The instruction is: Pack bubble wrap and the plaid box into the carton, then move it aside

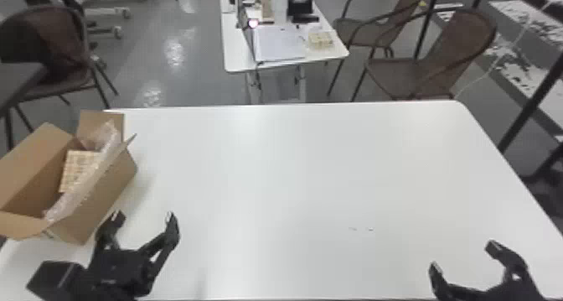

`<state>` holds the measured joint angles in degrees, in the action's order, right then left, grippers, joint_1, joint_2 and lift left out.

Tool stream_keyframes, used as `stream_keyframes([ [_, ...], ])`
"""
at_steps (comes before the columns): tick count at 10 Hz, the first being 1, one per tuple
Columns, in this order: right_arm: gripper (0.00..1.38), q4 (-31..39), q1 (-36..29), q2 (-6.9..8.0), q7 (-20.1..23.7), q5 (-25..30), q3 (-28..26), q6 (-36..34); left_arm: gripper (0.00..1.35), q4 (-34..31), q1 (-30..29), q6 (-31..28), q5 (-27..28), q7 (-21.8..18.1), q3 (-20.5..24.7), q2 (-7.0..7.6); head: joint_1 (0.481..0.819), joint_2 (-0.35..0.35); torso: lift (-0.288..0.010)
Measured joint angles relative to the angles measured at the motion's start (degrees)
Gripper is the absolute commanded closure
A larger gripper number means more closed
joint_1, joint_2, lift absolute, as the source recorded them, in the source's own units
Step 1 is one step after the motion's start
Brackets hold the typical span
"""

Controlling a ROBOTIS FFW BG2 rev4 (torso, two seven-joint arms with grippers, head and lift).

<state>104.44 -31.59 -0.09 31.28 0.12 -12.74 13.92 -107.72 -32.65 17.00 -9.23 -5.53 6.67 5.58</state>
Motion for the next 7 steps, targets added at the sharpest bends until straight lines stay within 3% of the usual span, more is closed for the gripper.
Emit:
stream_keyframes([
  [3,0.11,-5.51,-0.28,0.00,-0.38,-2.47,-0.28,7.53,0.30,1.04,-3.48,-1.89,1.27,-1.40,1.88,-2.19,0.695,0.088,-0.102],
  [7,0.11,-6.36,-0.31,0.00,-0.61,-3.22,-0.26,8.31,0.30,1.21,-3.15,-3.14,0.54,-2.53,2.16,-2.53,0.695,0.082,-0.102],
])
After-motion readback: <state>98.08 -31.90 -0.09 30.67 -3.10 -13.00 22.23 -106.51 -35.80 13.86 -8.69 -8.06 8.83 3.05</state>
